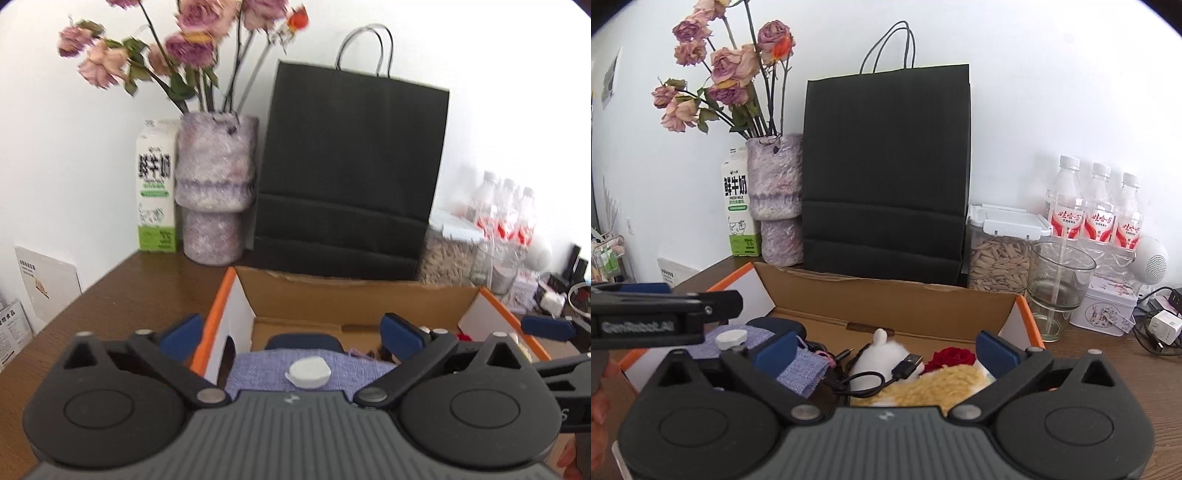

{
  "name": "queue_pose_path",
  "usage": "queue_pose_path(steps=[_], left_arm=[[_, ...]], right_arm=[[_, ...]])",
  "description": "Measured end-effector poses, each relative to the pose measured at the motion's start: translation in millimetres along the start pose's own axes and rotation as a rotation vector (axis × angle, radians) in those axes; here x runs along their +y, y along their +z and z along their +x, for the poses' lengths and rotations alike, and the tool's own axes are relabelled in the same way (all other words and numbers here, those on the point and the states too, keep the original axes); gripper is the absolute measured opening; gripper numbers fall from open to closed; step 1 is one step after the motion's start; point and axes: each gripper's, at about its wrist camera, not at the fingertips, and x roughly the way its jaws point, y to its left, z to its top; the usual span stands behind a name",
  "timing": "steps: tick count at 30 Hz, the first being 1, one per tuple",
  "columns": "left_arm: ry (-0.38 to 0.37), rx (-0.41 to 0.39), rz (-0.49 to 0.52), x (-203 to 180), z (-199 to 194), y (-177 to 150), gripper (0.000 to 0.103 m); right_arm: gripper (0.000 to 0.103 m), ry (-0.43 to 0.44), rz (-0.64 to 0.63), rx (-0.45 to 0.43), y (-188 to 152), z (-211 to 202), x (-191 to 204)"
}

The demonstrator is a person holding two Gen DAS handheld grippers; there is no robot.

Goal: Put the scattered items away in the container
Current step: 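Lower the plug and cable into the box and open both tools, then withdraw both tools from the box toward the caps and wipes tub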

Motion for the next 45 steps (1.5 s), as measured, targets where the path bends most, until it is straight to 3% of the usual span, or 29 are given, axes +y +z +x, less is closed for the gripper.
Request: queue_pose_path(steps=[17, 31, 45], left_arm=[[0.006, -0.018, 0.02, -2, -9, 0, 0.103], [-0.034, -0.112, 0.024, 9, -63, -13, 0.103], [-0.013, -0.077, 0.073, 36, -107, -39, 0.103]], right_arm=[[0.103, 0.017, 0.003, -0.026, 1, -17, 1], [0.103, 0.042, -0.035, -0.092, -15, -80, 13], [0.103, -0.002, -0.004, -0.004, -65, -129, 4]])
